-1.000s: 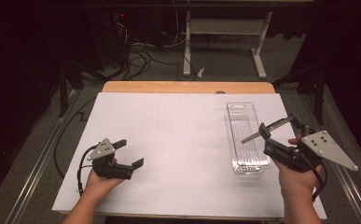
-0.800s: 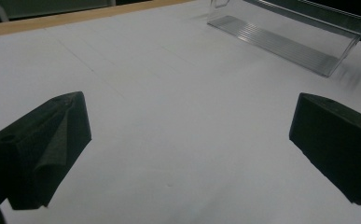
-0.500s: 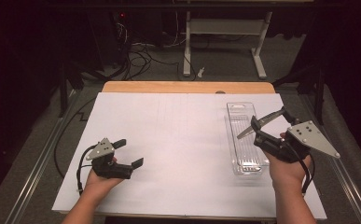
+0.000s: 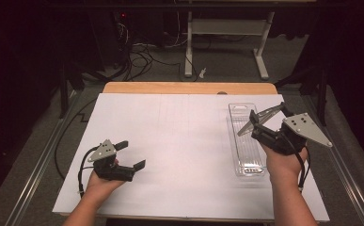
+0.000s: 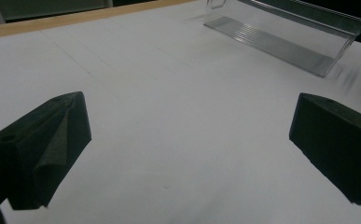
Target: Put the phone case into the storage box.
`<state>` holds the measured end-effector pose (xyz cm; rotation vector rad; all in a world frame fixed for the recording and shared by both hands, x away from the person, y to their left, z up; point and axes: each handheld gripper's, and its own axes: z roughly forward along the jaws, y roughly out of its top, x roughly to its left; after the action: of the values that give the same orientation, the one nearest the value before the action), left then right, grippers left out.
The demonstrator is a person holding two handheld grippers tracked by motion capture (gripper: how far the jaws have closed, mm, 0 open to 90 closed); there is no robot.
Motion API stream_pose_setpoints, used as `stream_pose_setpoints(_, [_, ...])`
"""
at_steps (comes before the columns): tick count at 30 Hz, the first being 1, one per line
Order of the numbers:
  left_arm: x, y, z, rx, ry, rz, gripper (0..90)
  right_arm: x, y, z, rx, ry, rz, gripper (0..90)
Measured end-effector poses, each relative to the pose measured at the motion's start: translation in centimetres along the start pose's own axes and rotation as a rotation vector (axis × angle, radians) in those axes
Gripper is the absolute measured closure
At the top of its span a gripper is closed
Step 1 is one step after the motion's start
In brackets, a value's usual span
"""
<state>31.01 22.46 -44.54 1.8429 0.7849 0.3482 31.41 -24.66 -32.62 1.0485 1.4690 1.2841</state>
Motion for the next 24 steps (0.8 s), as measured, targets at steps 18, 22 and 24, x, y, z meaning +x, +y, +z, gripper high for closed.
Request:
stream_pose_setpoints(18, [0.0, 0.0, 0.0, 0.007, -0.004, 0.007, 0.1, 0.1, 0.9, 2.0, 0.020, -0.042, -0.001, 13.1])
stream_pose_setpoints(22, [0.0, 0.0, 0.0, 0.004, -0.004, 0.006, 0.1, 0.2, 1.1, 2.3, 0.016, -0.050, -0.002, 13.1])
stream_pose_setpoints(24, [0.0, 0.0, 0.0, 0.000, -0.006, 0.002, 0.1, 0.2, 1.2, 2.6, 0.019, -0.057, 0.005, 13.1])
